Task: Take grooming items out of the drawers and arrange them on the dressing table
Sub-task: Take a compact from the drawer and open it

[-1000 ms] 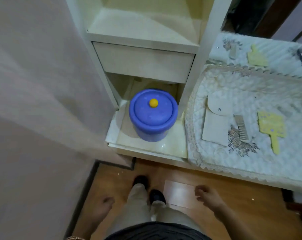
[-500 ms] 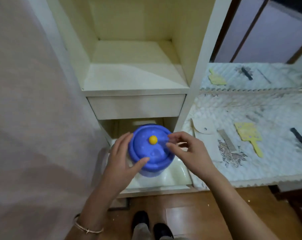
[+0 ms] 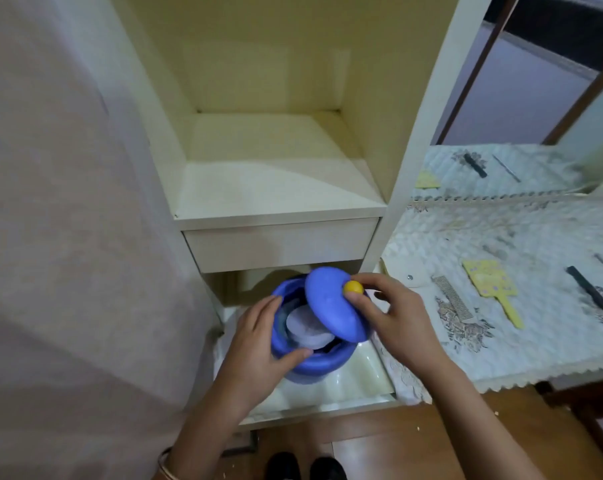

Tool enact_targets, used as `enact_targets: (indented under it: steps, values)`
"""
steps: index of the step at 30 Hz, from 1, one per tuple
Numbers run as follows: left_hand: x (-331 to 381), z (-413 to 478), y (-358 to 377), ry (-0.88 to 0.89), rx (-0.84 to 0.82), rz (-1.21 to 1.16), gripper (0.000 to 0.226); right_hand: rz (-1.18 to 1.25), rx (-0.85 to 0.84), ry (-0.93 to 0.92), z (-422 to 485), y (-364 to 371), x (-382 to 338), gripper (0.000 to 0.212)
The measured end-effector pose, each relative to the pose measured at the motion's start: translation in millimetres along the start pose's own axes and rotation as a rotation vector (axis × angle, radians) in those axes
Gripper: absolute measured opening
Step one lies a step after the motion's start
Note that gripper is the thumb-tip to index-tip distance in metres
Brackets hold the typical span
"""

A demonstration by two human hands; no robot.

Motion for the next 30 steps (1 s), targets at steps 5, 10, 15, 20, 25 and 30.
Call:
enact_targets:
  steps: [5, 10, 15, 20, 25, 30]
  values:
    - [24, 30, 31, 0.072, -0.278, 0.403, 0.059, 0.125, 0.022, 0.112, -4, -30, 19, 0.022]
    - [10, 49, 68, -0.080, -0.539, 0.584, 0.062, 0.184, 0.018, 0.135, -8, -35, 28, 0.020]
    - [-1, 56, 80, -0.129, -0.620, 0.580, 0.056, 0.186, -0.020, 0.146, -13, -31, 38, 0.021]
    - [16, 52, 49, -0.099, -0.397, 0.551, 0.067, 0.239, 0.006, 0.127, -16, -32, 42, 0.019]
    - [21, 18, -14, -0.139, -0.072, 0.334, 0.094, 0.232, 0.020, 0.068, -11, -14, 31, 0.021]
    - [-6, -20, -38, -0.228, 0.163, 0.101, 0.088, 0.010, -0.091, -0.133, -3, 33, 2, 0.027]
Point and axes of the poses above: each hand's wrist, its own z-axis towards the middle knuckle, its own y-axis out of the palm, x = y × z, the point moved 10 cm from there along z, towards the middle knuckle, and after that the axes turned 2 degrees about -z, right-handed, at the moved point
